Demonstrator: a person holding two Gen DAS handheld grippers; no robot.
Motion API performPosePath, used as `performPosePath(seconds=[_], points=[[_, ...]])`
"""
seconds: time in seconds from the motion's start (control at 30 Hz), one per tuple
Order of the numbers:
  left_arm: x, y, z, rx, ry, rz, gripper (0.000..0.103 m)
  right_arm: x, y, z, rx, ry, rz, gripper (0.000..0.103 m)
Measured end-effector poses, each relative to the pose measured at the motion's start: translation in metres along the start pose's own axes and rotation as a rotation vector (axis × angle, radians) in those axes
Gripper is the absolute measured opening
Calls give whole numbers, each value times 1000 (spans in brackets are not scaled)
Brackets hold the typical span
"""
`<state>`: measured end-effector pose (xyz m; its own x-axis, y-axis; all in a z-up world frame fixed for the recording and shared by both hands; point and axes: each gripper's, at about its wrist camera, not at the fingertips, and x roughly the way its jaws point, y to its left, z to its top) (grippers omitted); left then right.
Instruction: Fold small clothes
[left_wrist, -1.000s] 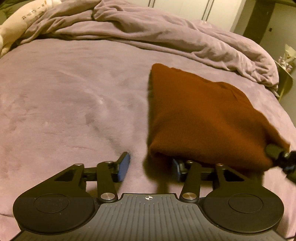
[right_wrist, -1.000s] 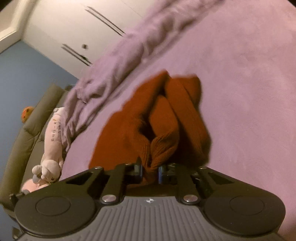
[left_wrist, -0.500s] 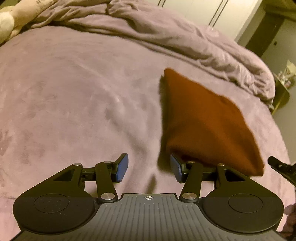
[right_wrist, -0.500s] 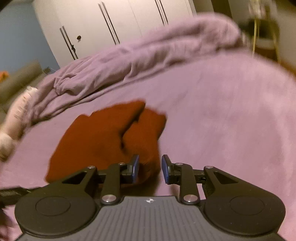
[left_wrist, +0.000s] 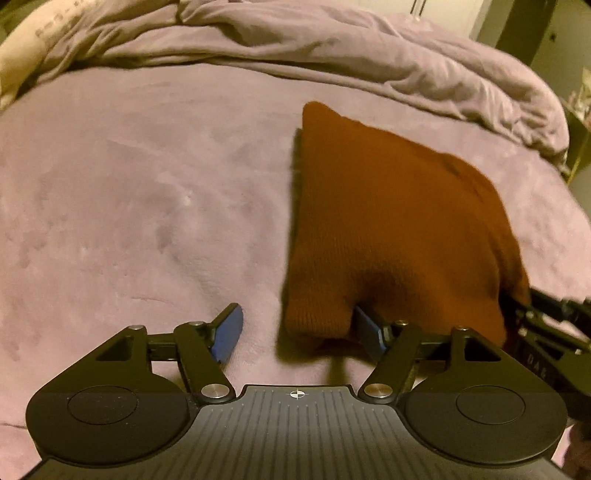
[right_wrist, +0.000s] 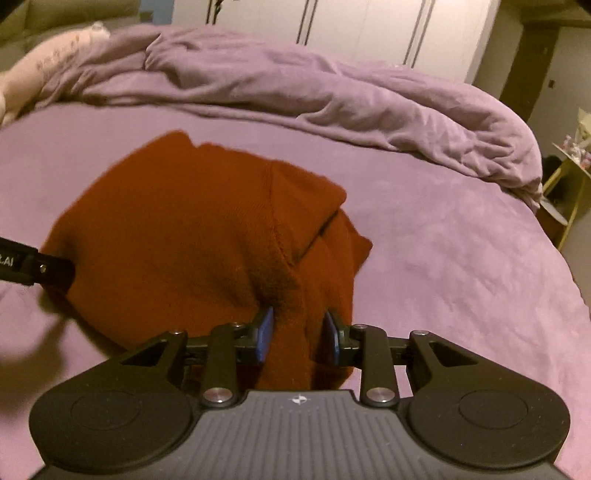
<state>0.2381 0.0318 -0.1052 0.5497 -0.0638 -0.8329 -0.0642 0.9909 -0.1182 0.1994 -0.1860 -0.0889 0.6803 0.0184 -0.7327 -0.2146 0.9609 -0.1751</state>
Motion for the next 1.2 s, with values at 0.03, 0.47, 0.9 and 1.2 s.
performPosePath(seconds=[0.03, 0.47, 0.9, 1.2], points=[[1, -3, 0, 16, 1, 13, 74, 2, 2, 1, -12, 8, -4, 29], [12, -25, -17, 177, 58, 179, 80, 1, 6, 10, -104, 73, -11, 38], [-98, -16, -75, 154, -89, 102, 102, -96, -11, -55, 56, 228, 55, 97], [-116, -25, -61, 190, -96, 153, 103, -137, -8, -34, 165, 220, 149, 99]])
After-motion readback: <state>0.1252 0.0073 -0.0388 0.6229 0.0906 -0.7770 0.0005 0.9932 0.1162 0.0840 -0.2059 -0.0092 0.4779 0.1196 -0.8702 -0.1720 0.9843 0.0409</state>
